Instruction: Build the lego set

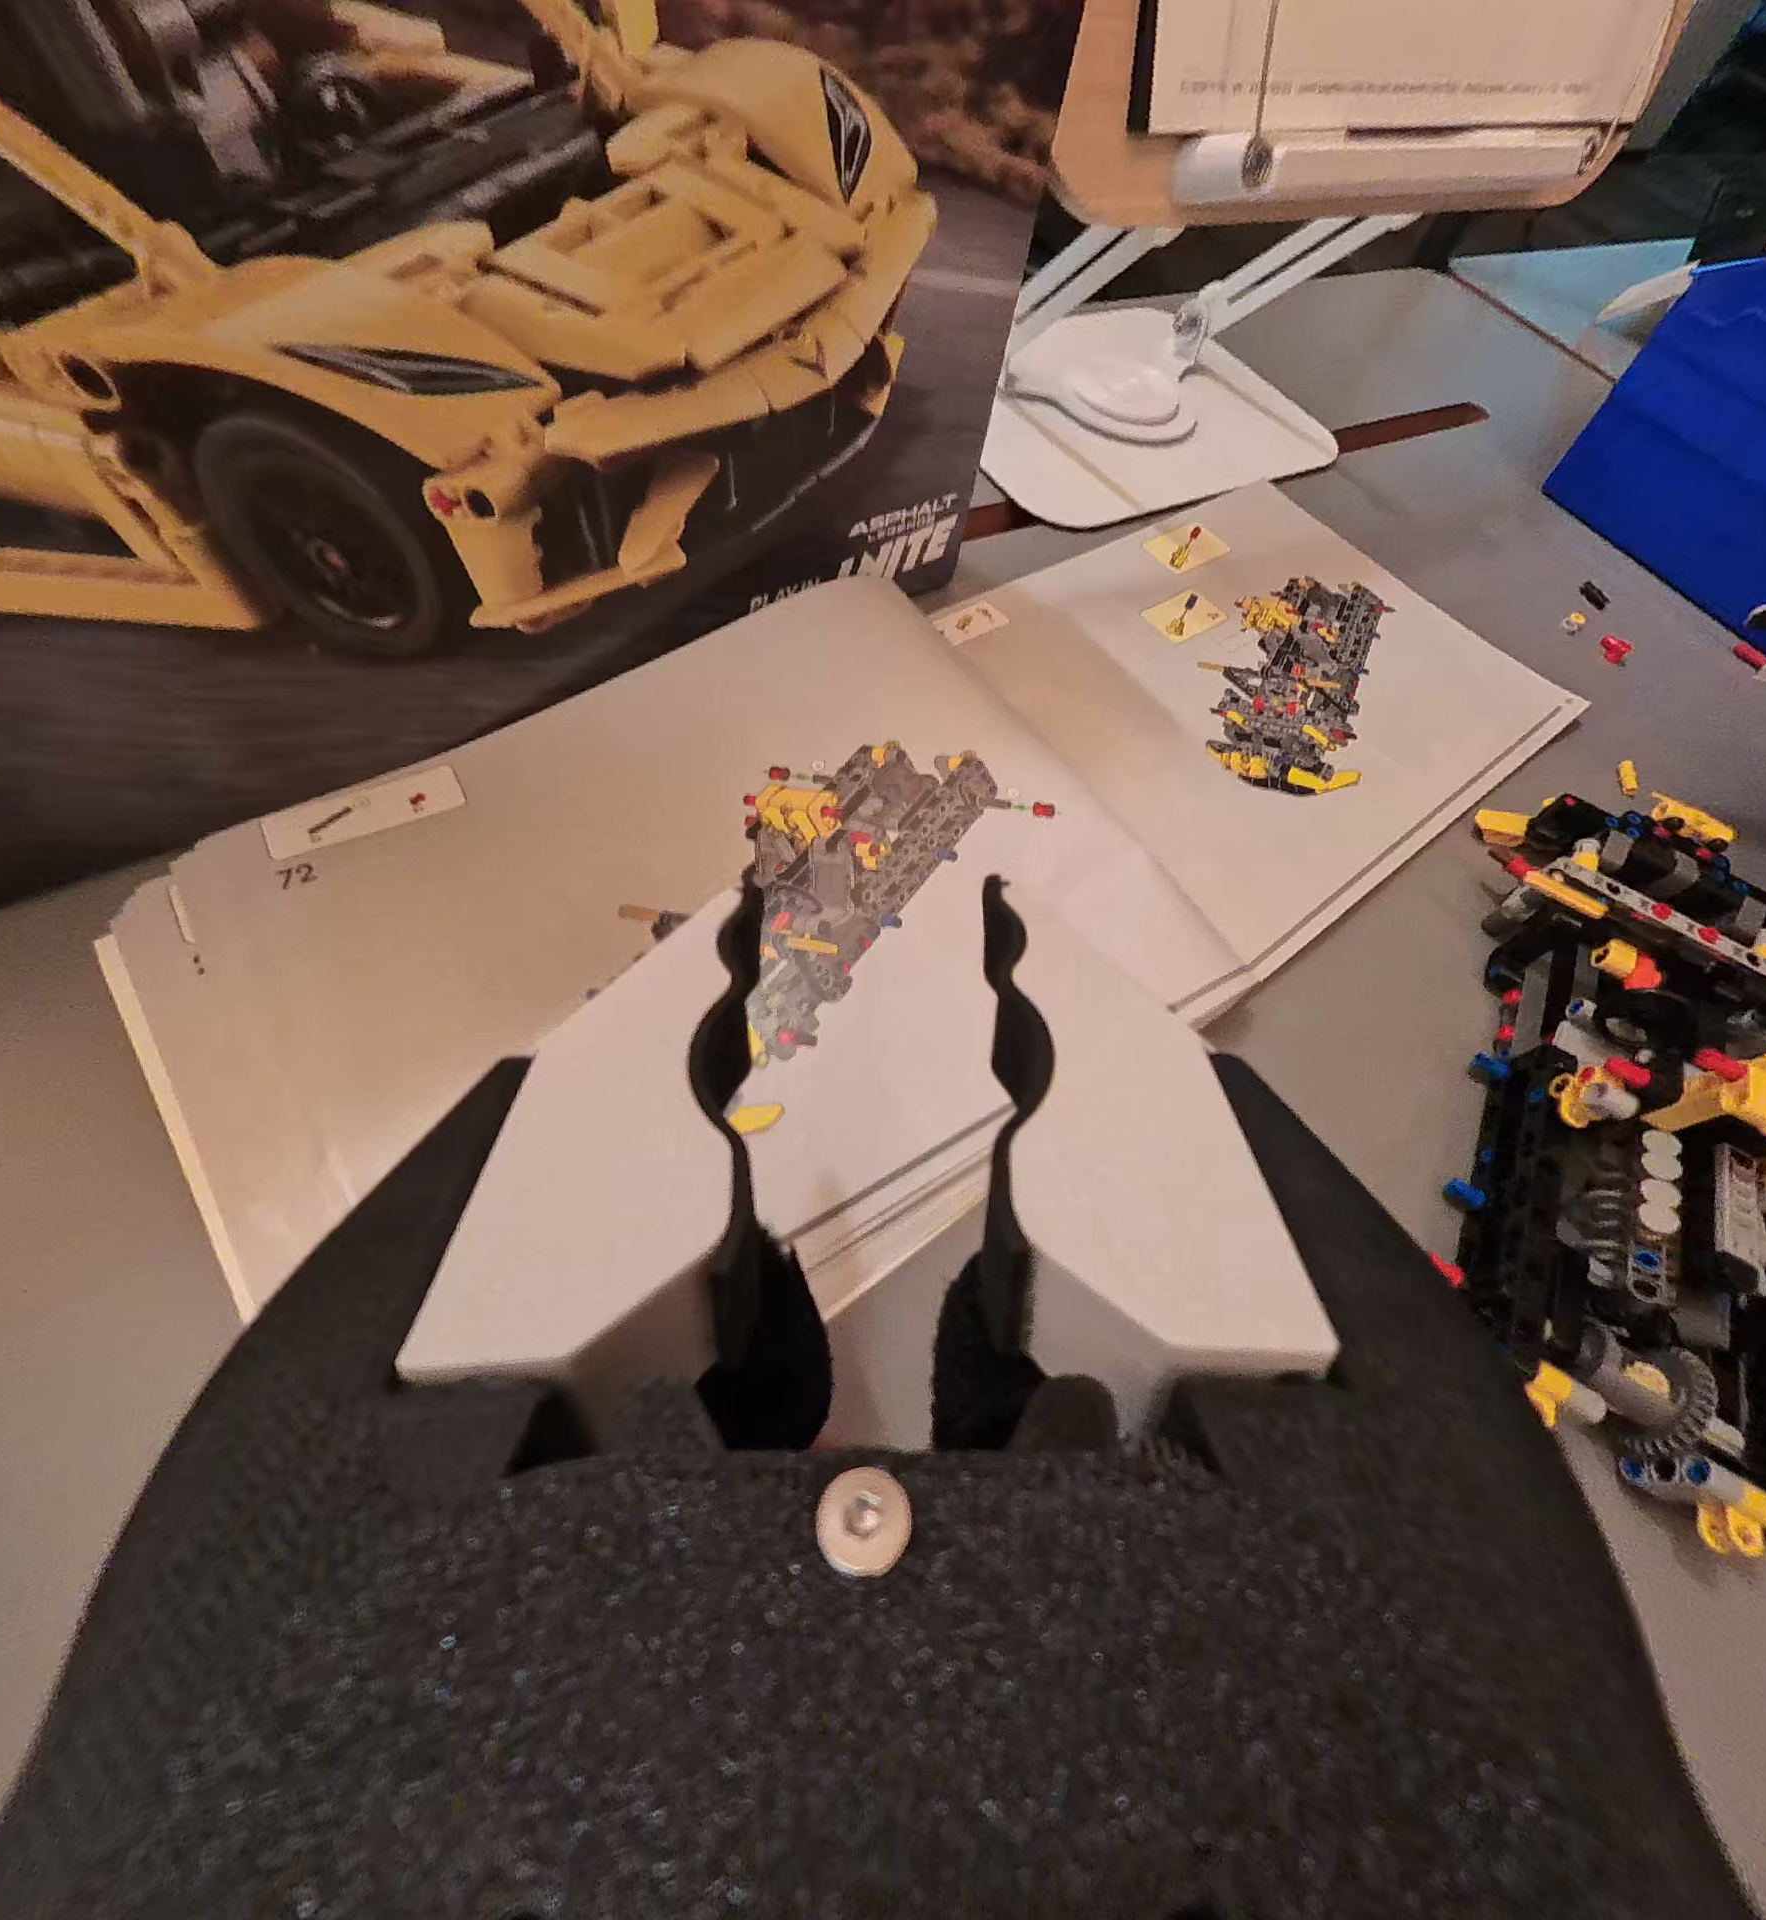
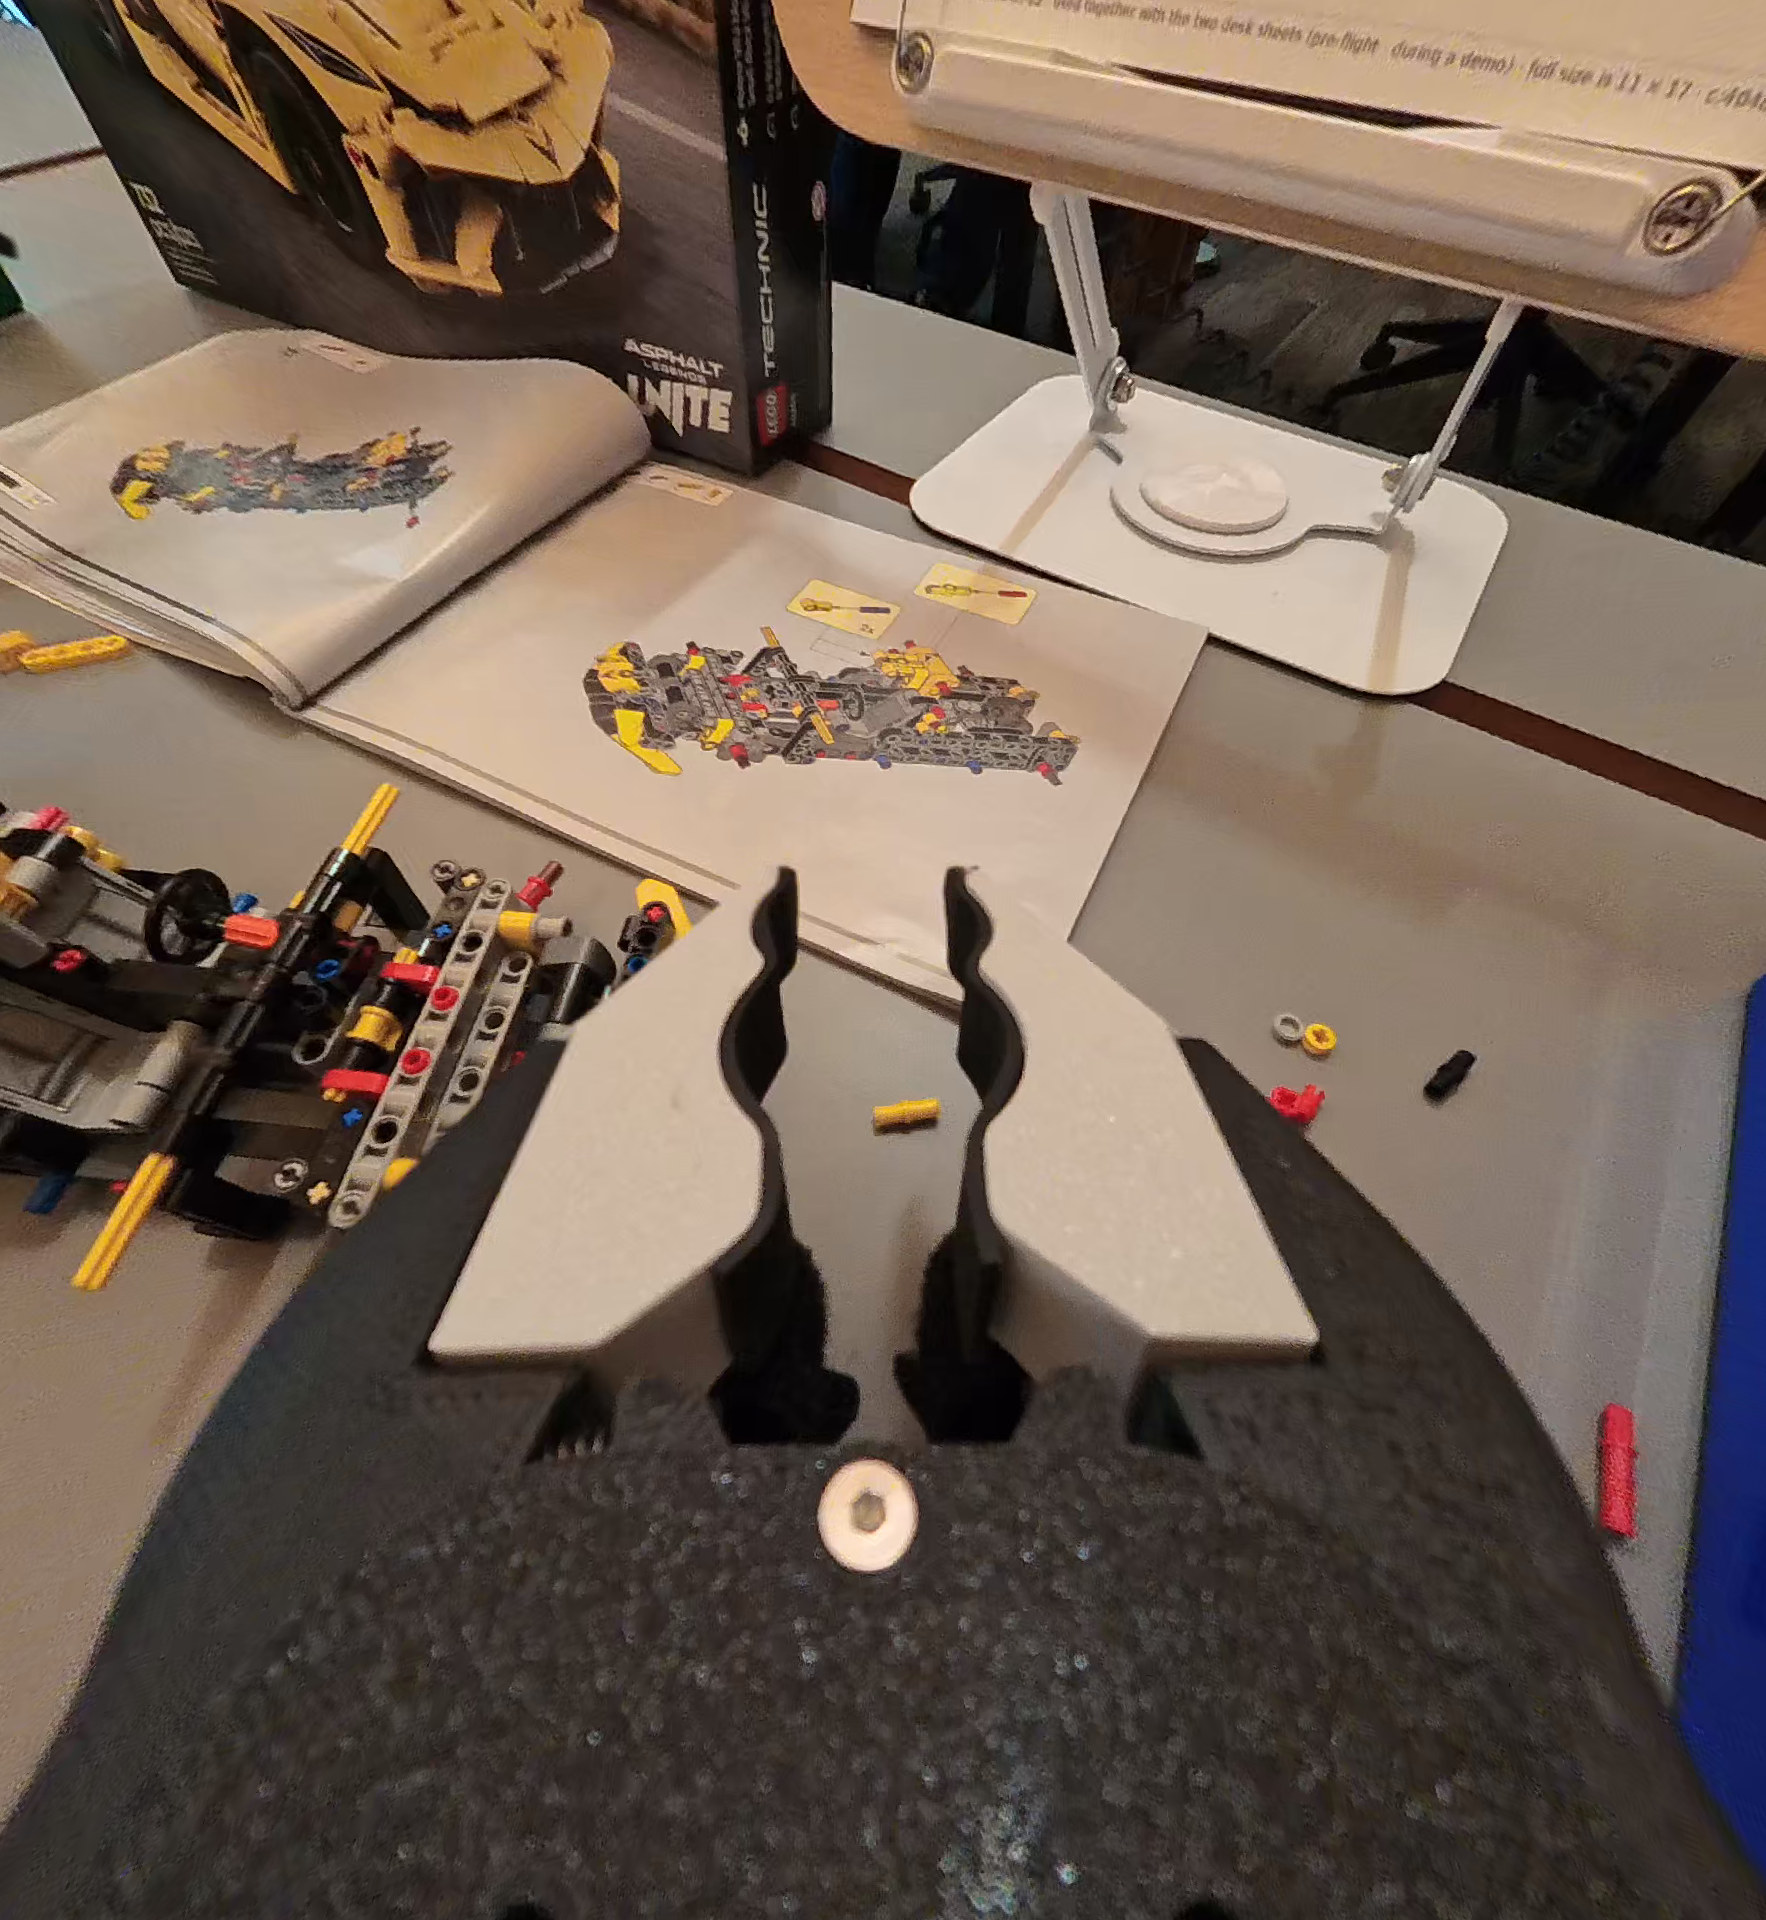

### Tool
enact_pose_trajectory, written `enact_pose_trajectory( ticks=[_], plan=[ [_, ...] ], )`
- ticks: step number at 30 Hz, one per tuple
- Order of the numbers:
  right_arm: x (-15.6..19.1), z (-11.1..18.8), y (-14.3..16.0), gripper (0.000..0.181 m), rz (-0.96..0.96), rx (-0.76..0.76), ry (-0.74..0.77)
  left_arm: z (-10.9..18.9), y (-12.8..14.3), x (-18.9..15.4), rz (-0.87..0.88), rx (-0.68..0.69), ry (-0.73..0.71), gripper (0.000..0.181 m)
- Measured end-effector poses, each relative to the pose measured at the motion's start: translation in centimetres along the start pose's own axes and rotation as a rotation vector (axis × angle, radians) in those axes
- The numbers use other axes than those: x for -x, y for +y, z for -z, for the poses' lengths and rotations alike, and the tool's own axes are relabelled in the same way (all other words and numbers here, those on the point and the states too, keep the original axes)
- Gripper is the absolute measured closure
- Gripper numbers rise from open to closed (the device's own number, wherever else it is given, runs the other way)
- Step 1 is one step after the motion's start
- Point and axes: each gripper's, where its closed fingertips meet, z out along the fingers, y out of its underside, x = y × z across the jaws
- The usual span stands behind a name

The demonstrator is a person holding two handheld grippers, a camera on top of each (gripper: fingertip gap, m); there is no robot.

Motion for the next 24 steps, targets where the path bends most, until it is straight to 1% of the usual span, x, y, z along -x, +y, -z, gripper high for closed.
enact_pose_trajectory(
  ticks=[2,5,7,8,10,14,15,17,20,21,24],
  plan=[
    [-0.1,0.0,0.1,0.155,0.01,0.004,0.01,0.1,1.4,-0.2,0.007,0.078,0.04,0.138],
    [0.2,-0.1,0.2,0.155,0.004,0.012,-0.003,0.7,4.1,-1.0,-0.003,0.239,0.125,0.138],
    [0.4,-0.2,0.2,0.155,0.011,0.012,-0.005,1.2,4.7,-1.3,-0.018,0.293,0.142,0.138],
    [0.6,-0.3,0.2,0.155,0.017,0.015,-0.006,1.4,4.6,-1.5,-0.03,0.293,0.135,0.138],
    [0.7,-0.5,0.6,0.156,0.031,0.026,-0.004,1.8,4.9,-1.9,-0.046,0.279,0.101,0.138],
    [0.8,-0.8,1.1,0.156,0.04,0.042,-0.003,3.3,7.2,-4.0,-0.063,0.392,0.049,0.138],
    [0.8,-0.7,0.9,0.156,0.04,0.036,-0.003,3.9,7.5,-3.9,-0.079,0.411,0.004,0.138],
    [0.7,-0.6,0.7,0.157,0.038,0.026,-0.002,5.1,7.5,-3.6,-0.113,0.409,-0.087,0.138],
    [0.7,-0.4,0.5,0.157,0.025,0.019,-0.01,7.8,9.6,-3.9,-0.14,0.507,-0.148,0.138],
    [0.7,-0.4,0.5,0.157,0.022,0.017,-0.012,8.9,10.4,-3.5,-0.151,0.532,-0.193,0.138],
    [0.7,-0.3,0.4,0.157,0.025,0.017,-0.011,13.0,12.0,-2.7,-0.16,0.533,-0.311,0.138]
  ],
)
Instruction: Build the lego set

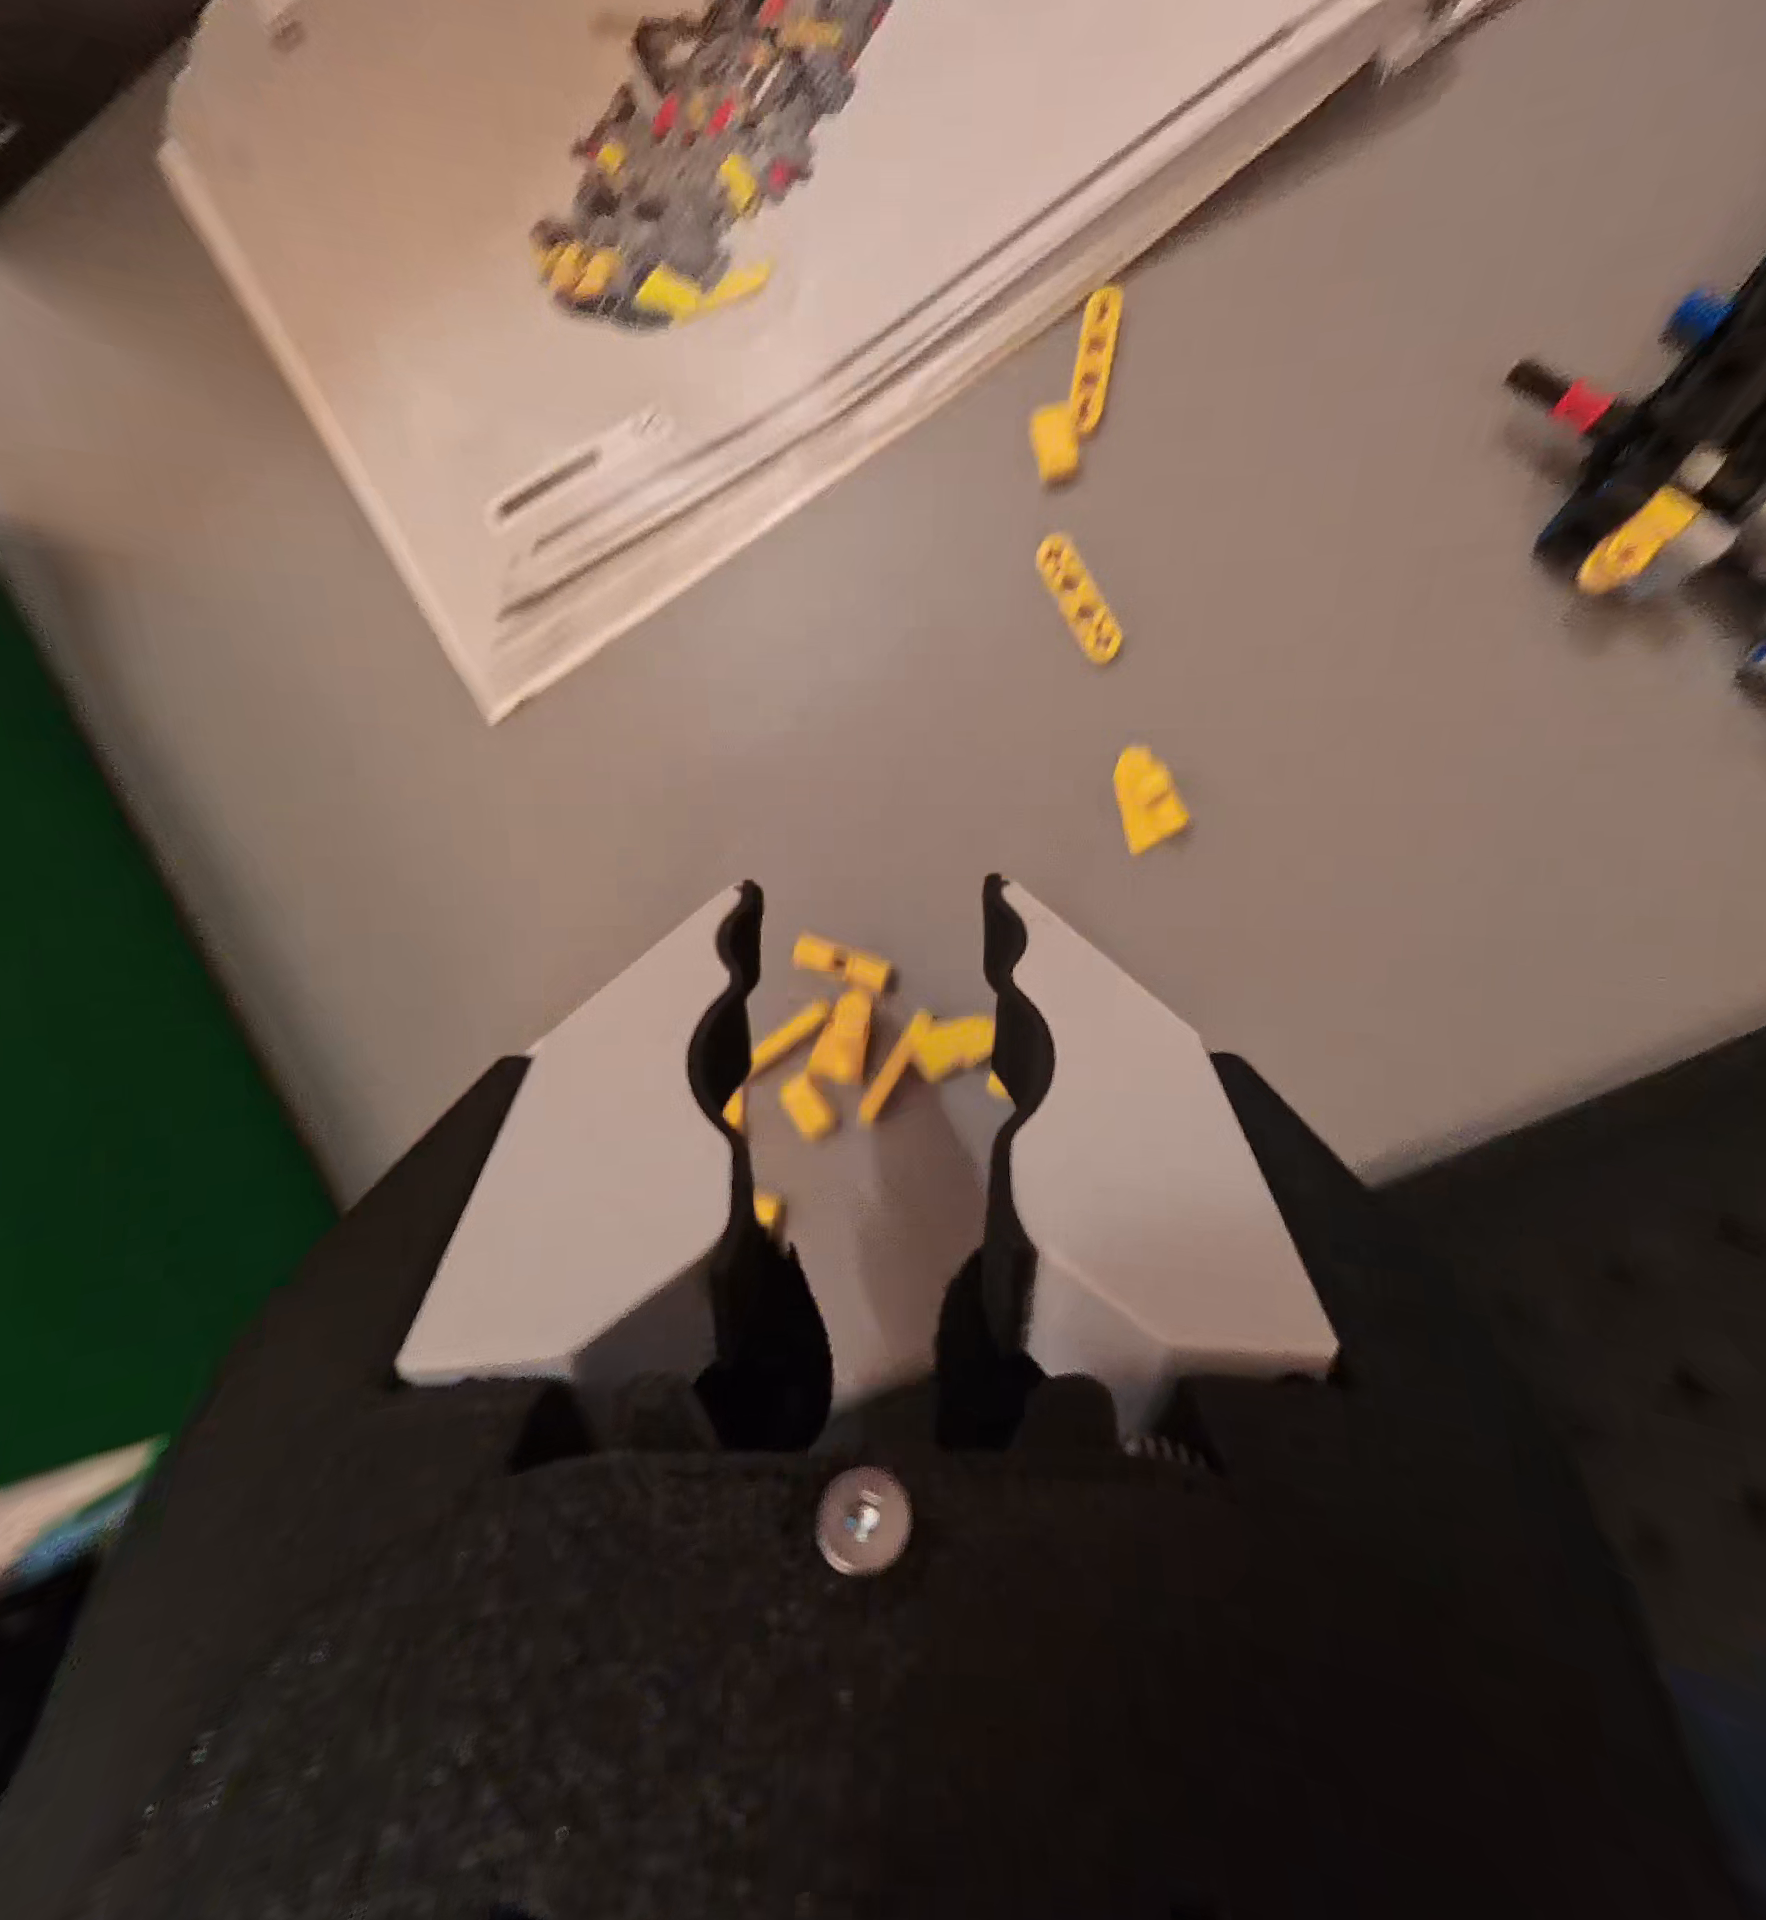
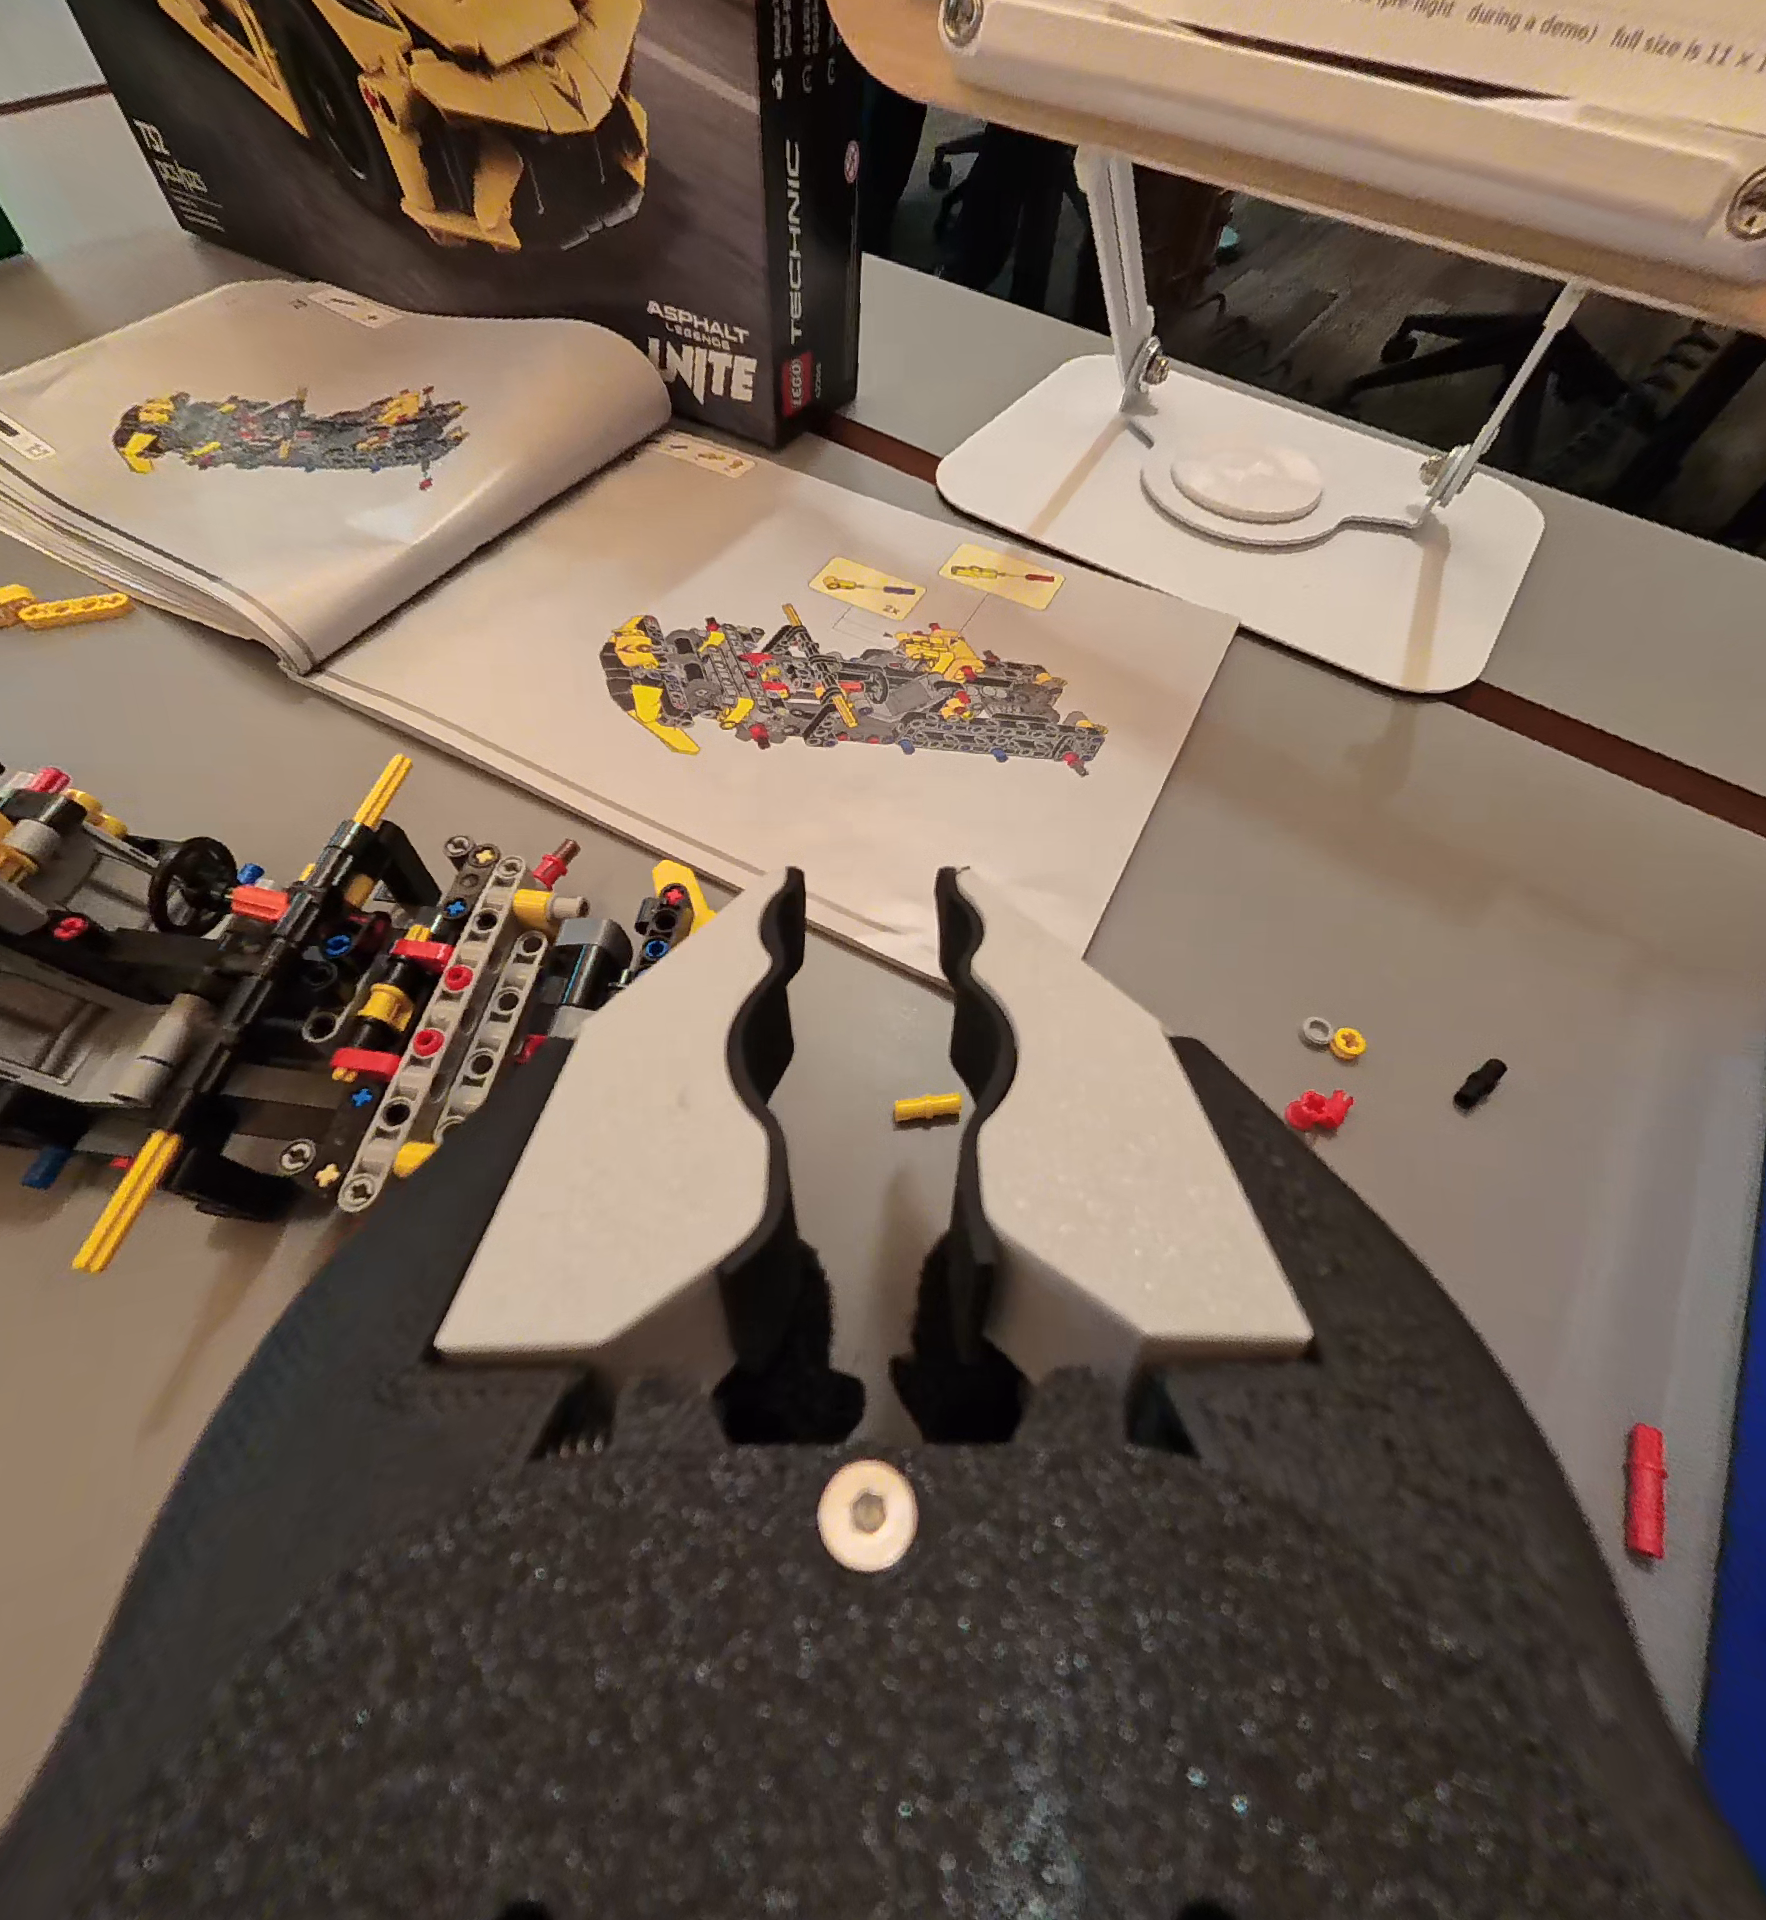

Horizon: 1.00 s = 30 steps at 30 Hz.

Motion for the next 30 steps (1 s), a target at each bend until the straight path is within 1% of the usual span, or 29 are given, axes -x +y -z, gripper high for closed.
enact_pose_trajectory(
  ticks=[2,4,8,10,13,16,18,24,30],
  plan=[
    [0.2,0.1,-0.2,0.157,0.002,-0.006,-0.005,1.7,2.0,0.6,0.042,-0.032,-0.031,0.138],
    [0.4,0.2,-0.5,0.157,0.004,-0.013,-0.011,2.9,4.0,0.0,0.053,-0.045,0.008,0.138],
    [0.7,0.2,-0.4,0.157,0.013,-0.008,-0.017,3.4,6.7,-1.5,-0.012,-0.069,0.064,0.138],
    [0.7,0.0,-0.2,0.157,0.012,-0.002,-0.02,3.3,7.4,-2.4,-0.068,-0.069,0.096,0.138],
    [0.7,-0.2,0.1,0.158,0.01,0.007,-0.022,3.2,8.1,-2.8,-0.135,-0.073,0.128,0.138],
    [0.5,-0.3,0.4,0.158,0.008,0.017,-0.02,2.5,9.0,-1.1,-0.125,-0.029,0.103,0.138],
    [0.4,-0.4,0.5,0.158,0.006,0.018,-0.018,2.1,9.3,0.4,-0.111,-0.023,0.069,0.138],
    [-0.2,-0.8,1.3,0.16,-0.004,0.036,-0.01,1.5,8.8,2.0,-0.078,-0.071,0.083,0.138],
    [-0.3,-0.9,1.5,0.16,-0.031,0.038,-0.022,0.7,7.9,1.8,-0.115,-0.088,0.141,0.139]
  ],
)
